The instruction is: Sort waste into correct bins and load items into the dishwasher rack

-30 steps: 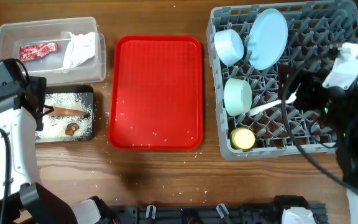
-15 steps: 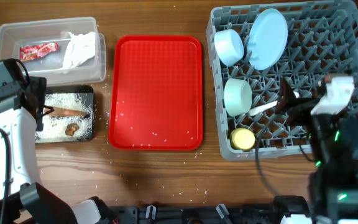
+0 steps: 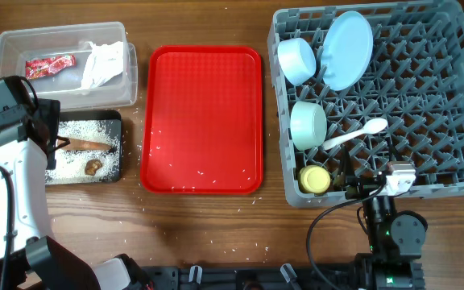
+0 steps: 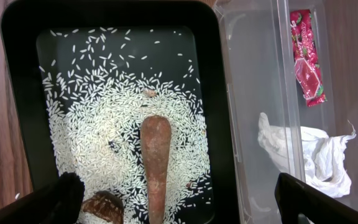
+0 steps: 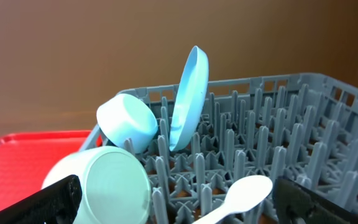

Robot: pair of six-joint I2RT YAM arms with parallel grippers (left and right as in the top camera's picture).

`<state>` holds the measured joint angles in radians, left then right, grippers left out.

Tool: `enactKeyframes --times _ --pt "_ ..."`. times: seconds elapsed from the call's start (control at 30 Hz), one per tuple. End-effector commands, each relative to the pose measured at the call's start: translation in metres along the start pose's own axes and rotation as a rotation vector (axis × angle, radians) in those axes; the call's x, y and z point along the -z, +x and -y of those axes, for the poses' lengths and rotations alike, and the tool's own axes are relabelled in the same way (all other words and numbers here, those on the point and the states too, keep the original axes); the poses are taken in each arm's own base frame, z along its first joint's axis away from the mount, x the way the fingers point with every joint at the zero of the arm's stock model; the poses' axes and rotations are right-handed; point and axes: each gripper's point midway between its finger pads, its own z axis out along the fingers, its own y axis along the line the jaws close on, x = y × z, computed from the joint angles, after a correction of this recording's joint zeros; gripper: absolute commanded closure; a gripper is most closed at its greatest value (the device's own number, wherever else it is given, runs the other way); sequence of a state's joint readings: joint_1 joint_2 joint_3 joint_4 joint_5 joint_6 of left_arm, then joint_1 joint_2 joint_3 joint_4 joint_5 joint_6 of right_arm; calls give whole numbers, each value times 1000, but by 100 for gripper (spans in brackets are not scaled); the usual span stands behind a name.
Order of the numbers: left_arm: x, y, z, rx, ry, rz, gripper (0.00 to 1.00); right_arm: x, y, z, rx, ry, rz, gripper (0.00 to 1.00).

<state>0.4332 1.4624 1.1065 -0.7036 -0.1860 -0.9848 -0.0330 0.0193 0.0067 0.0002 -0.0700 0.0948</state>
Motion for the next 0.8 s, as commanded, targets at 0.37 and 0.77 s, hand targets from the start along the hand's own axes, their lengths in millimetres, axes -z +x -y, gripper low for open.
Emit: enactKeyframes --times 0.37,0.77 --pt "3 -4 3 -7 7 12 0 1 -3 0 -94 -2 16 0" --pt "80 64 -45 -240 135 104 0 1 -3 0 -94 -2 16 0"
